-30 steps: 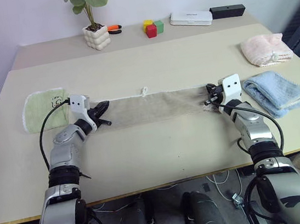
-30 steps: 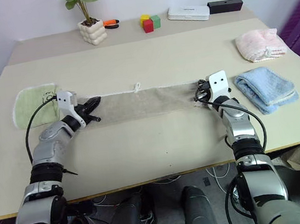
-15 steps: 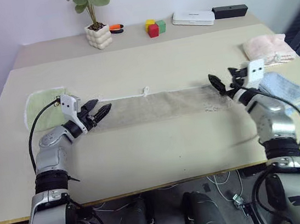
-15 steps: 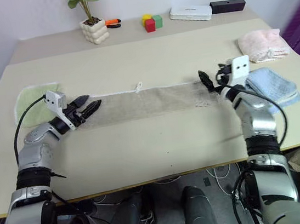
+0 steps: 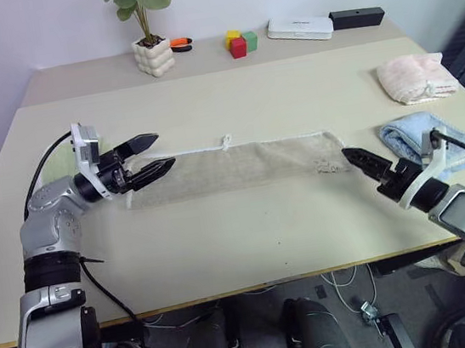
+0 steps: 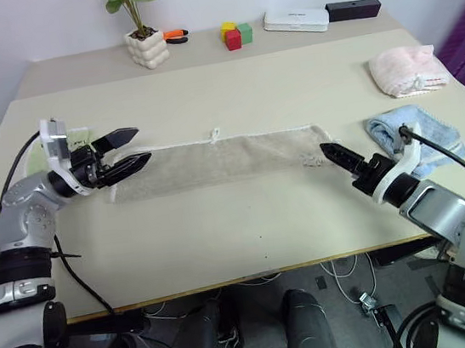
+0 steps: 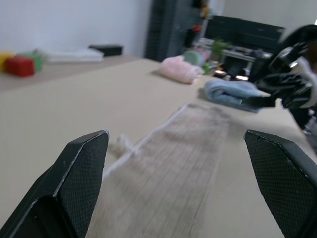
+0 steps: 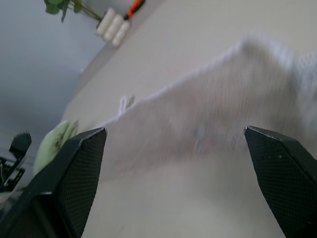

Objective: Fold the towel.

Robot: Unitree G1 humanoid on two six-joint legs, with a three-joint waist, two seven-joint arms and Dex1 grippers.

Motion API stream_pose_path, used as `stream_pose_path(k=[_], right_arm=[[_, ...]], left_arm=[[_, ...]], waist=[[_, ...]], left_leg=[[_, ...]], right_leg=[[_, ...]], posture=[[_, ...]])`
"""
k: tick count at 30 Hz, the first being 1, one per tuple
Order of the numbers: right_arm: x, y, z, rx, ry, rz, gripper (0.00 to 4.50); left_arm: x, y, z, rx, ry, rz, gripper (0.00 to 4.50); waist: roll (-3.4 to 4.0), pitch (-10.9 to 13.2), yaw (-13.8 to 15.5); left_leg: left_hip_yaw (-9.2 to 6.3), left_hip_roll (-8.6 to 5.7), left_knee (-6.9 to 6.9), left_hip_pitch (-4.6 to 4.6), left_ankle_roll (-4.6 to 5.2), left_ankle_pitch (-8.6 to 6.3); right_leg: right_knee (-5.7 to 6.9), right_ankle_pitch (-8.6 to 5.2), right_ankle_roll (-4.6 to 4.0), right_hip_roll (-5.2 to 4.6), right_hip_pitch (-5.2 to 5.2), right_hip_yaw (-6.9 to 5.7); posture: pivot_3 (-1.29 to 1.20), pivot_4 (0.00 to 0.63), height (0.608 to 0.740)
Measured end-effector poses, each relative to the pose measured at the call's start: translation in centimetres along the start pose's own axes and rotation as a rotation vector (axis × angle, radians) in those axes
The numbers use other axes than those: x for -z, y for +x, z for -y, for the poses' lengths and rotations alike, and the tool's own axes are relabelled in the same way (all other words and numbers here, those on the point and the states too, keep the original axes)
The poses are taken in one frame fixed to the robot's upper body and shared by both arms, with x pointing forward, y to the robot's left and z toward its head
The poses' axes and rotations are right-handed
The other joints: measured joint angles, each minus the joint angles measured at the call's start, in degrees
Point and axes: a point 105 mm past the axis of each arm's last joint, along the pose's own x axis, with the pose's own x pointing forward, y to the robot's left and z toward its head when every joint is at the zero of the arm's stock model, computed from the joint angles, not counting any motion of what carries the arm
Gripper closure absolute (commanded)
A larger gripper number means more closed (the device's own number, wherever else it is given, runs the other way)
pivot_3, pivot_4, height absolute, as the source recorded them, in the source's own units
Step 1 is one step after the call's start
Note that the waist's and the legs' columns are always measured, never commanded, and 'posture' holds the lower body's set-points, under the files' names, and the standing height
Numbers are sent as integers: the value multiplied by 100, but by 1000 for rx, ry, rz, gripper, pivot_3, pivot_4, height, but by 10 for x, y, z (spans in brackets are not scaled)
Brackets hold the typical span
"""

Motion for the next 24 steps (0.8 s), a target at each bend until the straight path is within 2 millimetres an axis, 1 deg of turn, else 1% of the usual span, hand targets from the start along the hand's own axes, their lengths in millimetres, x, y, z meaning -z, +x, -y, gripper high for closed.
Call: stream_pose_path(k=[3,5,8,13,18,21,24], right_arm=[[9,6,0,15,84,9,0],[11,10,1,36,106,17,0],[7,15,9,90,153,60,0],[7,24,23,148,197,77,0],[4,30,26,153,195,81,0],[-2,39,29,170,191,103,0],[-10,46,36,202,189,143,834]], left_arm=[[1,4,6,58,-8,-10,25],[3,5,8,77,-23,-17,25],[2,5,9,83,-23,-20,25],[-2,0,15,96,-9,-45,25],[-3,-5,18,89,-10,-54,25],[-3,-5,19,76,-5,-58,25],[-1,-6,21,64,-4,-63,0]], waist=[[2,1,-10],[1,1,-13],[1,1,-14],[1,1,-14],[0,0,-12],[0,0,-26],[0,0,-11]], left_leg=[[1,1,-1,-2,3,-1],[1,1,-1,-3,4,0],[2,0,0,-3,5,0],[1,1,-1,-3,6,-1],[1,1,1,-2,4,-1],[2,0,1,0,5,-2],[1,1,1,-1,5,-2]], right_leg=[[0,0,2,2,-3,2],[1,0,3,4,-3,1],[1,0,3,4,-3,2],[0,0,3,4,-3,2],[0,-1,1,4,-1,2],[-4,-1,1,4,1,4],[-5,-1,1,4,1,3]], posture=[[0,150,740],[0,150,740],[0,150,740],[0,150,740],[0,150,740],[0,150,740],[0,150,740]])
